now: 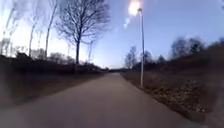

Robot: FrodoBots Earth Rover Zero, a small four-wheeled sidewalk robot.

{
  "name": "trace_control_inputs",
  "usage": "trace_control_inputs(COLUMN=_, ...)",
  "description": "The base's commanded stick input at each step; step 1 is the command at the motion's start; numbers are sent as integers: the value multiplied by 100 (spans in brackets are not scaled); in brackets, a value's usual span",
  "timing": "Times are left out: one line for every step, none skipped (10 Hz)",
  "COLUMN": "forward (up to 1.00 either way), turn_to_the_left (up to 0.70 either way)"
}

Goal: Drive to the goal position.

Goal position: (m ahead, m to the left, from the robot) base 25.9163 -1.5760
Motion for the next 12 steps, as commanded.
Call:
trace_control_inputs(forward=100, turn_to_the_left=0)
trace_control_inputs(forward=100, turn_to_the_left=0)
trace_control_inputs(forward=100, turn_to_the_left=0)
trace_control_inputs(forward=100, turn_to_the_left=0)
trace_control_inputs(forward=100, turn_to_the_left=0)
trace_control_inputs(forward=100, turn_to_the_left=0)
trace_control_inputs(forward=100, turn_to_the_left=0)
trace_control_inputs(forward=100, turn_to_the_left=0)
trace_control_inputs(forward=100, turn_to_the_left=0)
trace_control_inputs(forward=100, turn_to_the_left=0)
trace_control_inputs(forward=100, turn_to_the_left=0)
trace_control_inputs(forward=100, turn_to_the_left=0)
